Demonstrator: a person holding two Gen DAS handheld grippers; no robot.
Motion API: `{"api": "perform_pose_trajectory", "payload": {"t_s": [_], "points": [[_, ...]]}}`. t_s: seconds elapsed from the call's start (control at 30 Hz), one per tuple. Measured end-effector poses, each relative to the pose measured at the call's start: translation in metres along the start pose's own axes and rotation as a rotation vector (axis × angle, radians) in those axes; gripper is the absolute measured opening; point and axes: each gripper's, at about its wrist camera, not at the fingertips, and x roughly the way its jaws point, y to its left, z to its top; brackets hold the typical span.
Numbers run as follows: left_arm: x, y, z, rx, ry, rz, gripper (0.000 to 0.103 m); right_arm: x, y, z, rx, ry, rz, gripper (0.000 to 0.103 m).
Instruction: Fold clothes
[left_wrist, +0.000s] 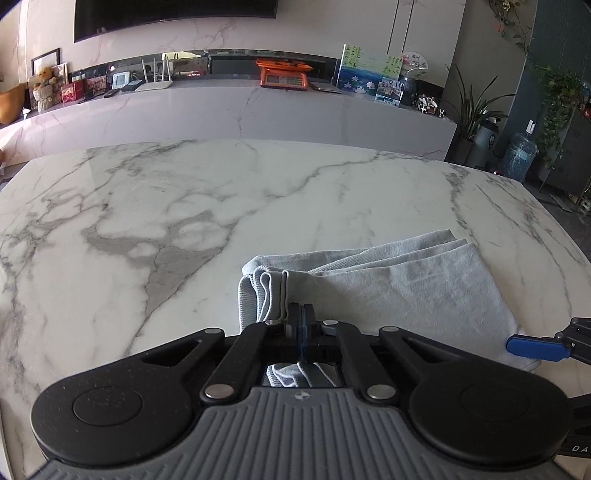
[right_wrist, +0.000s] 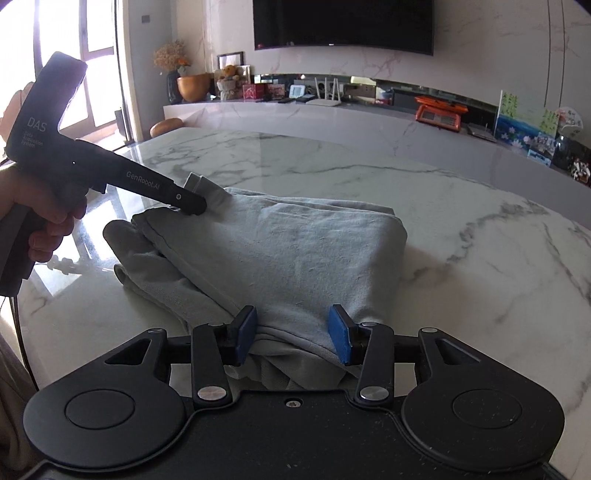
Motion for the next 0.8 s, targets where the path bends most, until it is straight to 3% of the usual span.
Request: {"api": "perform_pose_trajectory", "payload": {"t_s": [0.17, 0.3, 0.37, 0.47, 0.57, 0.8], "points": [[-0.017, 0.003, -0.001, -0.027, -0.041, -0.02, 0.005, -0.008, -0.007, 0.002, 0.048, 0.006, 0.03, 0.04], [-0.042, 0.014, -0.005, -0.049, -0.09, -0.012, 0.021, -0.027, -0.023, 0.008, 0.174, -0.041, 0.046, 0.042], [-0.042, 0.024, -0.006, -0.138, -0.074, -0.069, 0.043, -0.032, -0.036, 0.01, 0.235, -0.053, 0.036, 0.045], [-0.041, 0.029, -0.006, -0.206, -0.059, -0.105, 0.052, -0.031, -0.054, 0.013, 0.322, -0.045, 0.001, 0.045], [-0.035, 0.024, -0.002, -0.194, -0.042, -0.057, 0.058, -0.026, -0.063, 0.019, 0.347, -0.035, -0.019, 0.045], [-0.011, 0.034, -0.012, -0.289, 0.064, -0.06, 0.06, -0.006, -0.065, 0.032, 0.285, 0.035, 0.0, 0.045]]}}
